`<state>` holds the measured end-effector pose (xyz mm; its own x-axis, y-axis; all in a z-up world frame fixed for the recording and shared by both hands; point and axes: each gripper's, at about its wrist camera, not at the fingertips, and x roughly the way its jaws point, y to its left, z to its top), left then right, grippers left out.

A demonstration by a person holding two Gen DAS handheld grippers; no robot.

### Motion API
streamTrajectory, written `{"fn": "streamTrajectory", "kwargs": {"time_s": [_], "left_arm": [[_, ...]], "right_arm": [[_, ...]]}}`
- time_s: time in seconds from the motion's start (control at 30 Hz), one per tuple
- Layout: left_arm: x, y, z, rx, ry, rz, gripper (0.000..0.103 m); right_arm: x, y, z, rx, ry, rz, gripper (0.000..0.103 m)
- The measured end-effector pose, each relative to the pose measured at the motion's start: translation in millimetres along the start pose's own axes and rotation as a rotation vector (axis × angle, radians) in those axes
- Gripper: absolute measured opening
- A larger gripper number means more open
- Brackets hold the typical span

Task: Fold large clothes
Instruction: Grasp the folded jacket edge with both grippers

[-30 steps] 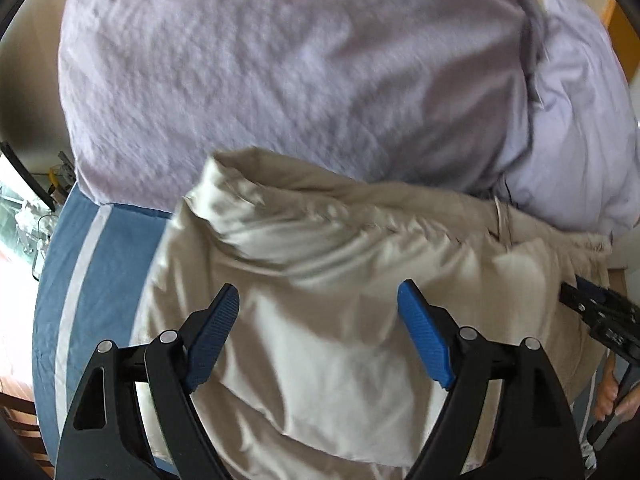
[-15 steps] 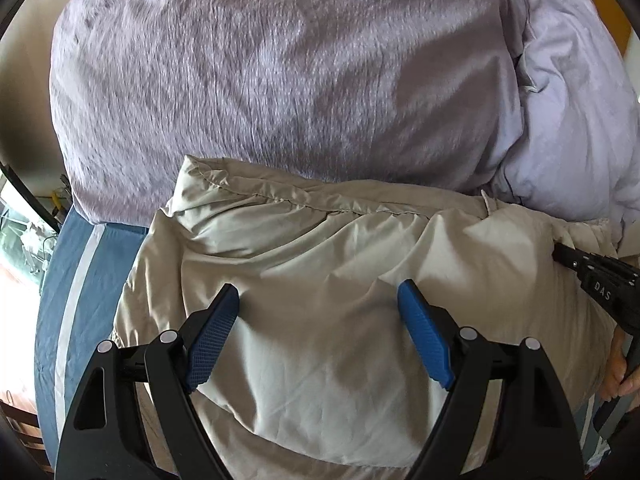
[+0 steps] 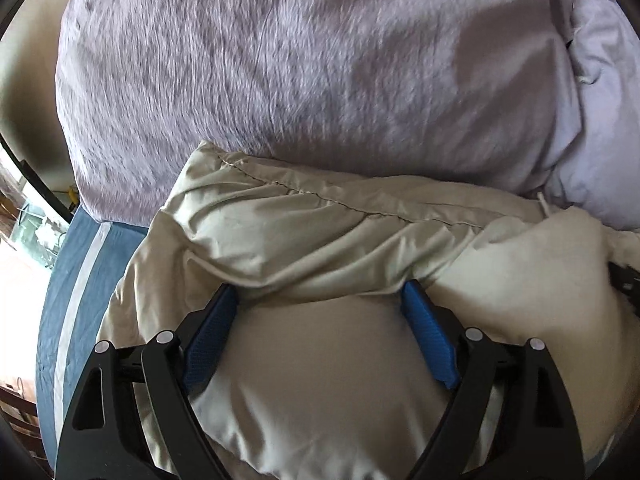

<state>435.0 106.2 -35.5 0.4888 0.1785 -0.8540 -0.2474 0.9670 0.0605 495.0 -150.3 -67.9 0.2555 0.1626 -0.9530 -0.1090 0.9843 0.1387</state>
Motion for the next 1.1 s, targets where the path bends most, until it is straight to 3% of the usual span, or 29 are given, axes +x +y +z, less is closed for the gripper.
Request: {"fn": "streamTrajectory", "kwargs": {"time_s": [0.1,0.2,0.3,0.43,0.53,1.1], "left_arm": [[5.9,0.2,0.2,0.008,-0.004,0.013,0.087],[11.9,0.8,1.5,0.007,-0.003,0.017,0.087],[17.7,3.5,2.3,0.004,-0.002,0.021,0.088],[23.1,11.1,1.5,0.002,-0.006,0.022,0.090],[27.0,13.0,1.1,0.000,-0.015,0.020,0.091],[68.4,33.9,-7.2,-0.040,-0.046,0.002,0.099]], "right_arm": [[-21.9,-16.2,-10.1,0.019,-0.064,-0.002,0.049],[-34.0,-34.7,-19.6,0.026,-0.114,-0.013,0.051],[-39.6,-52.0,-24.5,0.031,-0.144,-0.088,0.051],[-29.7,-72.6,-31.6,0.053,-0.130,-0.191,0.051],[-18.7,-83.2,-36.5,0.063,-0.116,-0.222,0.052],[34.1,-81.2,-46.0,0.029,-0.130,-0.270,0.065]]}}
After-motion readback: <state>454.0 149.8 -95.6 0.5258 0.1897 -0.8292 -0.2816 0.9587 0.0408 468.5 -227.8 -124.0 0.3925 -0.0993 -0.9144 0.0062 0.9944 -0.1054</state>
